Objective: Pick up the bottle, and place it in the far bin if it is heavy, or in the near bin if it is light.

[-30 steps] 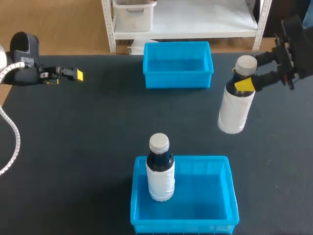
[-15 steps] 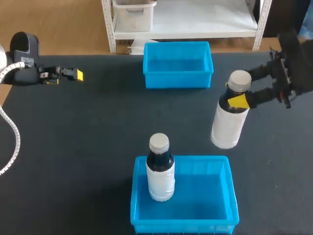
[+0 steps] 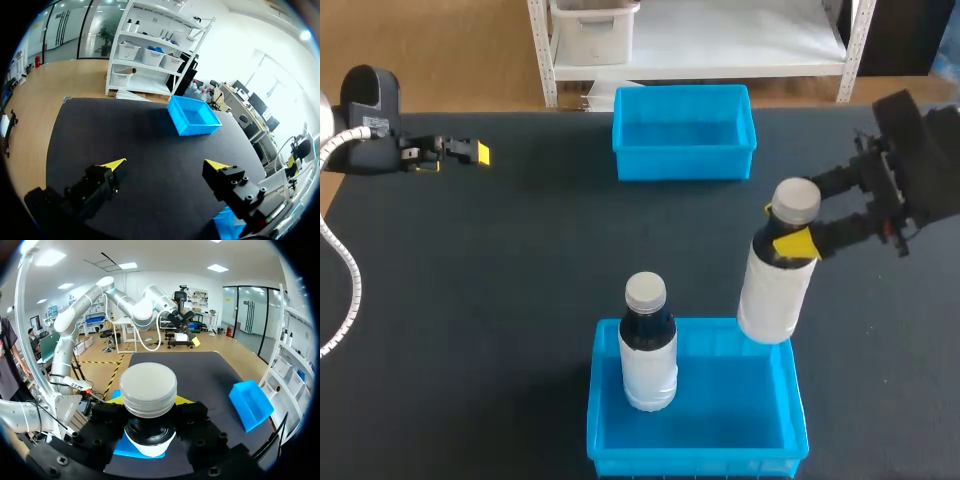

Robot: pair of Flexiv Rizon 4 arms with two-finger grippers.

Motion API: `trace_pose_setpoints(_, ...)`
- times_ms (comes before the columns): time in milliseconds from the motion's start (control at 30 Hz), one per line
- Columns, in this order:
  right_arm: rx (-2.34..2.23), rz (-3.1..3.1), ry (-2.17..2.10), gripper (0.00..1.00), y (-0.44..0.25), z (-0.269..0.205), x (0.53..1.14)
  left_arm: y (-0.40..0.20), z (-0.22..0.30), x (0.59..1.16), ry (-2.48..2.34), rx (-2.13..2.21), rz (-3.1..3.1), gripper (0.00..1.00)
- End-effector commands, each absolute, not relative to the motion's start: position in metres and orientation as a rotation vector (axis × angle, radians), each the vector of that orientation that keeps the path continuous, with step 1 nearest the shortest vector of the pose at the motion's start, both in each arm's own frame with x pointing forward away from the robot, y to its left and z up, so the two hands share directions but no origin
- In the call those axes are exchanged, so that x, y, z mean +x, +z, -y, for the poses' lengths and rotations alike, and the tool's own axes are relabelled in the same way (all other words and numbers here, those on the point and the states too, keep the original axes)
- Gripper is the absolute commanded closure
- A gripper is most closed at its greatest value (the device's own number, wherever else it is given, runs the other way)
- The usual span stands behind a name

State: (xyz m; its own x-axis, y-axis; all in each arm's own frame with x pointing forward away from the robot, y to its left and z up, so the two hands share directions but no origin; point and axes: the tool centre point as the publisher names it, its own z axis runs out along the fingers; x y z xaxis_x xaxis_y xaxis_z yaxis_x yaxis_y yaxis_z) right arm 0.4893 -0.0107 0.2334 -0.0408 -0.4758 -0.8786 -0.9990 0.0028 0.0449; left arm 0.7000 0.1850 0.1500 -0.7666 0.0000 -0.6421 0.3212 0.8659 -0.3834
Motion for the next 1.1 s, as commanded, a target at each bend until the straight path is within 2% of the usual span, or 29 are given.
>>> trace_pose_setpoints(33, -1.565, -1.601, 0.99, 1.0, 0.222, 0.001, 0.488, 0.15, -0.185, 0.7, -0.636, 0.231, -2.374, 0.0)
trace_pose_setpoints(1100, -1.652, -1.579, 1.07, 1.0, 0.163, -0.033, 0.476, 0.15, -0.185, 0.7, -0.636, 0.231, -2.374, 0.0)
